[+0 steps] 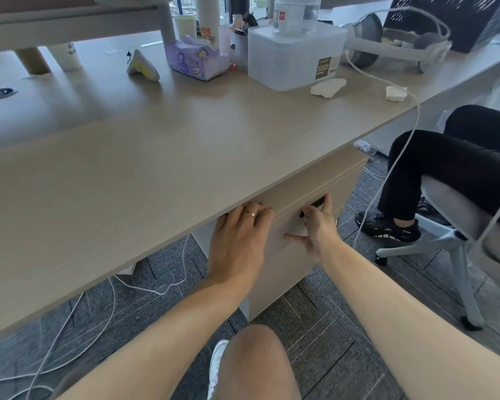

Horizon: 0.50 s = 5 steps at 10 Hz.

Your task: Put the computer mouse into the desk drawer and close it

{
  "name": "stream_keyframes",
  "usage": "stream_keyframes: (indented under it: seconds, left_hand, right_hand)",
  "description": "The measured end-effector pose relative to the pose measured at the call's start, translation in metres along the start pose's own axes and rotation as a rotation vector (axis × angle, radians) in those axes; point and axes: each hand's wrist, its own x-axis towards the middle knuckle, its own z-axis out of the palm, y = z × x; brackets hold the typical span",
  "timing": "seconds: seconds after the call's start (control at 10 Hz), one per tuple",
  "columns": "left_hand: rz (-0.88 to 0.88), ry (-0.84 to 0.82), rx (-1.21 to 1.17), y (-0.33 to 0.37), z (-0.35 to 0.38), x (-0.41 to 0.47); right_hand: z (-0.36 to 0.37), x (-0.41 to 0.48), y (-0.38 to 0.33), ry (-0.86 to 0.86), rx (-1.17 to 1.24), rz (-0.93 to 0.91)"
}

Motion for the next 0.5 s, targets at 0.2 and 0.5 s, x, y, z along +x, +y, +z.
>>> stream_keyframes:
  seconds: [0.2, 0.5]
  left_hand:
    - [-0.007, -0.06, 0.077, 0.004, -0.007, 0.002]
    - [0.008, -0.365, 0.066, 0.014, -0.041, 0.013]
  right_hand:
    - [-0.006, -0.004, -0.005, -0.025, -0.072, -0.022]
    - [-0.054, -0.036, -0.038, -0.076, -1.086, -0.177]
